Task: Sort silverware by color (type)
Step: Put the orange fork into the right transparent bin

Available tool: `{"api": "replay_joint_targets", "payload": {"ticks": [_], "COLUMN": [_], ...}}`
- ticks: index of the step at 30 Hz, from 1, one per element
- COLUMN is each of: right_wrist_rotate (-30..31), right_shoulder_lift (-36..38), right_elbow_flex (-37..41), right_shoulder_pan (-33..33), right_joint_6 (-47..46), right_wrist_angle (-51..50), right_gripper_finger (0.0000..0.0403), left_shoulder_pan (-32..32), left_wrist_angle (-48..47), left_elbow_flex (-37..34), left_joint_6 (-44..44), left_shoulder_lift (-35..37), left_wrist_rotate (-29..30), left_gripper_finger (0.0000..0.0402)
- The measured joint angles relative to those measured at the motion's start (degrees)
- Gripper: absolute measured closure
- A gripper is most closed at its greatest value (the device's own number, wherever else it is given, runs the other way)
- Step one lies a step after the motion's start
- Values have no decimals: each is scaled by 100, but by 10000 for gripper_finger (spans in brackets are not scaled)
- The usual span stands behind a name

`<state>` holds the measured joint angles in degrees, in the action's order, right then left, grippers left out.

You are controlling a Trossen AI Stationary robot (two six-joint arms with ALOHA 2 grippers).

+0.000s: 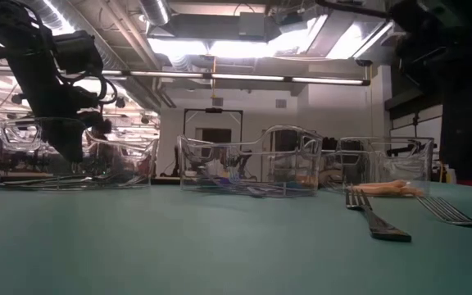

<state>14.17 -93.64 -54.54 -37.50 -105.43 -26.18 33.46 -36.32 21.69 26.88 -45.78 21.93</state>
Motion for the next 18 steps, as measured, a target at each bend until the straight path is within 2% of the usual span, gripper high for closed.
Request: {"api": "replay_joint_targets", "payload": {"ticks": [4, 8, 18], "right_wrist_rotate": [-14, -391, -790], "right_shoulder_lift": [-156, -217, -217], "right_elbow_flex": [0, 0, -4], "right_shoulder_pan": [0, -2, 2], "right_joint_6": [-281, -546, -767], "right_wrist_angle": [71, 71, -31], "right_gripper_finger": [340, 340, 340], "left_shoulder_pan": [-1, 0, -1], "left_wrist_angle": [0, 0, 2], "left_elbow_flex": [0, 0, 0], "left_joint_6": [-1, -1, -3], "left_shoulder_lift": [-2, -2, -2], "left_wrist_rotate": [3, 3, 7], "left_gripper_finger": [337, 337, 337]}}
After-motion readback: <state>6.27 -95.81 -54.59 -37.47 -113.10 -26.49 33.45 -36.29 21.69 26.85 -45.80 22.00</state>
